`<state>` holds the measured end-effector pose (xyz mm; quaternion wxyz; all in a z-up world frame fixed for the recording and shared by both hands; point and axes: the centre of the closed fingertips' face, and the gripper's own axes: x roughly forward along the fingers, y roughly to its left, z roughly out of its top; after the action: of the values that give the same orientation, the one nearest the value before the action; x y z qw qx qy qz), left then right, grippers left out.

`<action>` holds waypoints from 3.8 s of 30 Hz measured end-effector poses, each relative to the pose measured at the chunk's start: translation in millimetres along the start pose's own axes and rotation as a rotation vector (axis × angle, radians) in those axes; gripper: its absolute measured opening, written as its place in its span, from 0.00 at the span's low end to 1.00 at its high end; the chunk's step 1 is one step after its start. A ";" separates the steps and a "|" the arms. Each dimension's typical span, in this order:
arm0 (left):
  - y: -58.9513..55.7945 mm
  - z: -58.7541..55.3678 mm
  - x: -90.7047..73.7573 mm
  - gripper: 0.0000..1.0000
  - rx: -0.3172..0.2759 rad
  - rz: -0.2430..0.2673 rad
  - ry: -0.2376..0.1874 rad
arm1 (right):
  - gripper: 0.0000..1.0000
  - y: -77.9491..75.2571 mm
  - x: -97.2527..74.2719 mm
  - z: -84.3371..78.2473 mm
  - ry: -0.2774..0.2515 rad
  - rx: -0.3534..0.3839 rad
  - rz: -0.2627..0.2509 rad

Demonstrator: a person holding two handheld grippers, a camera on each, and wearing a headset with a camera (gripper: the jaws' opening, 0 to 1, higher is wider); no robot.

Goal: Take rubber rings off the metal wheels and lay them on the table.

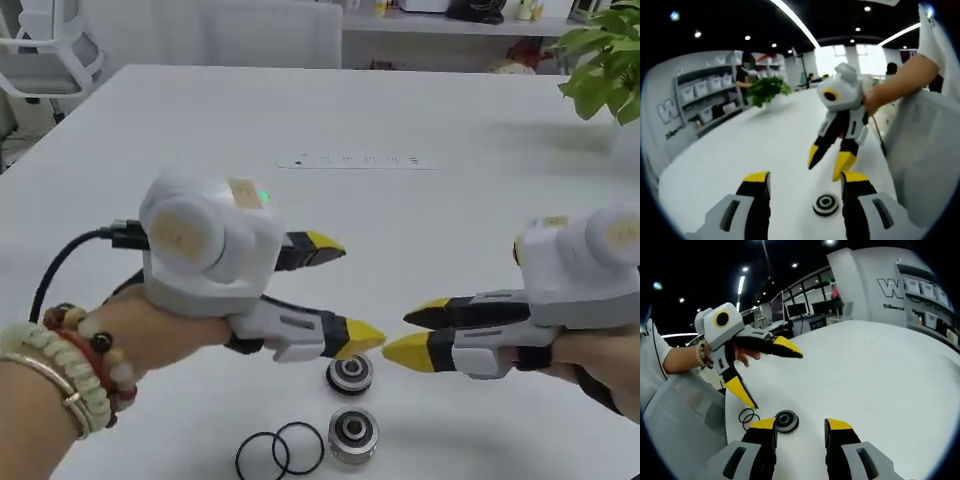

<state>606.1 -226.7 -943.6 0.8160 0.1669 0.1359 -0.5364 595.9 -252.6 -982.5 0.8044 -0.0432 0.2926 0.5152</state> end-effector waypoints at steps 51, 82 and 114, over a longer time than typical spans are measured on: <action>-28.9 -51.8 18.1 0.15 -0.132 -0.089 0.109 | 0.23 22.5 38.7 -28.6 0.155 -0.225 0.034; -29.1 -51.9 18.9 0.15 -0.136 -0.085 0.109 | 0.21 21.9 34.0 -30.5 0.162 -0.207 0.053; -31.3 -50.6 19.8 0.15 -0.132 -0.094 0.106 | 0.23 21.7 35.0 -27.9 0.154 -0.254 0.068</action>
<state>582.8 -233.5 -1001.4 0.7908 0.1345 0.2217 -0.5544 575.9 -224.8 -1018.6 0.7497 -0.1738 0.2871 0.5703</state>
